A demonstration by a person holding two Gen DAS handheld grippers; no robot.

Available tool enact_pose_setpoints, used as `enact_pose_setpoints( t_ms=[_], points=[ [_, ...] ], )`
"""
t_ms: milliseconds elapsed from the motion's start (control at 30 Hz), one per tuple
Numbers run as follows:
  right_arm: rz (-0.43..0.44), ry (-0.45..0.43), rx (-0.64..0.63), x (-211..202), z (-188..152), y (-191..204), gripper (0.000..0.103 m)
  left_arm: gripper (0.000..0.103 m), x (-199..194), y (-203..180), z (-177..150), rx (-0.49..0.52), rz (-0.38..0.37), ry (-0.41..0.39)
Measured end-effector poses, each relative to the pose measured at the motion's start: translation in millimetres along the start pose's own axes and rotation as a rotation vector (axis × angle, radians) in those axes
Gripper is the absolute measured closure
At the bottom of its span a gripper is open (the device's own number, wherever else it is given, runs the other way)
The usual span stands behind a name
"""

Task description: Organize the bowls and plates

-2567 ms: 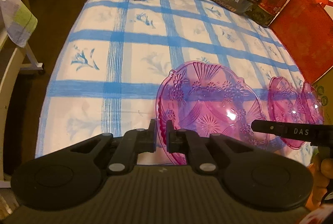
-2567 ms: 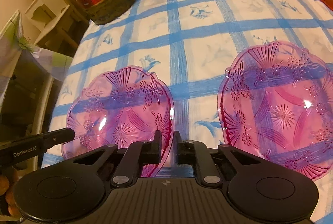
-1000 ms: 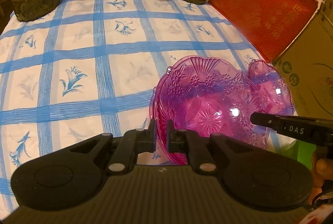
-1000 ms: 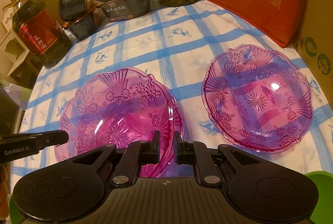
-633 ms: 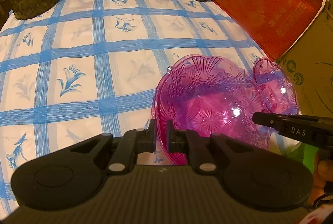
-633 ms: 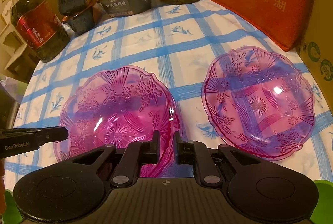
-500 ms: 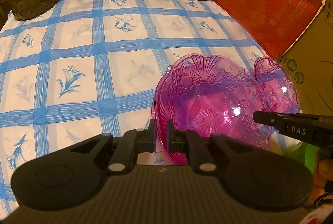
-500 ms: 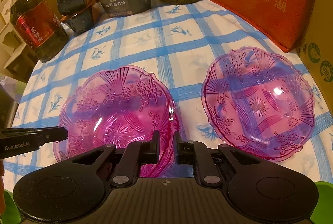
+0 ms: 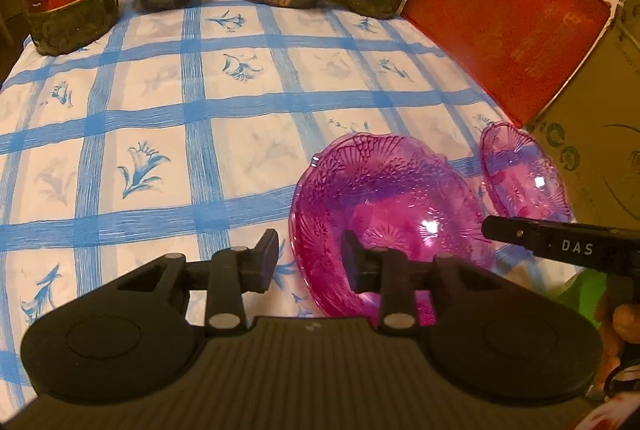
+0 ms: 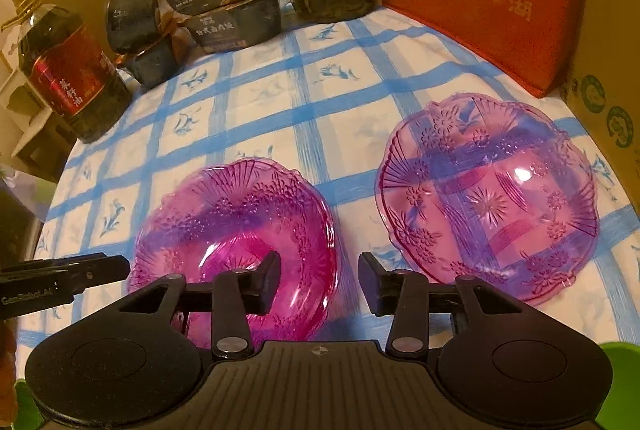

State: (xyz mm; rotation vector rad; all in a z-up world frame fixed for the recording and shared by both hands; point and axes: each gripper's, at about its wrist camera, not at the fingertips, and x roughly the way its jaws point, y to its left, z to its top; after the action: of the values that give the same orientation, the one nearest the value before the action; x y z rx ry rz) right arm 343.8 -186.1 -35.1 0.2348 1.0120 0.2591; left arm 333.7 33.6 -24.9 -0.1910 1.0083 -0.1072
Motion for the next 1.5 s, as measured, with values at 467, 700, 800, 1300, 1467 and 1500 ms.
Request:
enact_pose_setpoints(
  t_ms=[467, 700, 800, 1300, 1467, 1500],
  points=[
    [-0.039, -0.022, 0.021, -54.2, -23.0, -5.2, 0.058, 0.044, -39.5, -36.9, -20.4, 0.011, -0.038, -0.018],
    [-0.071, -0.061, 0.016, -90.8, -31.8, -17.9, 0.046, 0.037, -55.2, -69.4, -37.7, 0.018, -0.049, -0.036],
    [-0.081, -0.074, 0.016, -104.0, -34.7, -25.3, 0.045, 0.037, -57.8, -84.2, -45.1, 0.016, -0.055, -0.043],
    [-0.129, -0.124, 0.054, -143.7, -36.1, -77.1, 0.042, 0.033, -58.4, -143.6, -57.4, 0.066, -0.020, -0.097],
    [-0.145, -0.124, 0.082, -143.1, -30.5, -97.9, 0.042, 0.032, -50.9, -154.0, -49.6, 0.074, -0.051, -0.087],
    [-0.148, -0.124, 0.084, -142.9, -28.9, -101.9, 0.041, 0.032, -48.2, -156.6, -46.7, 0.083, -0.055, -0.085]
  ],
)
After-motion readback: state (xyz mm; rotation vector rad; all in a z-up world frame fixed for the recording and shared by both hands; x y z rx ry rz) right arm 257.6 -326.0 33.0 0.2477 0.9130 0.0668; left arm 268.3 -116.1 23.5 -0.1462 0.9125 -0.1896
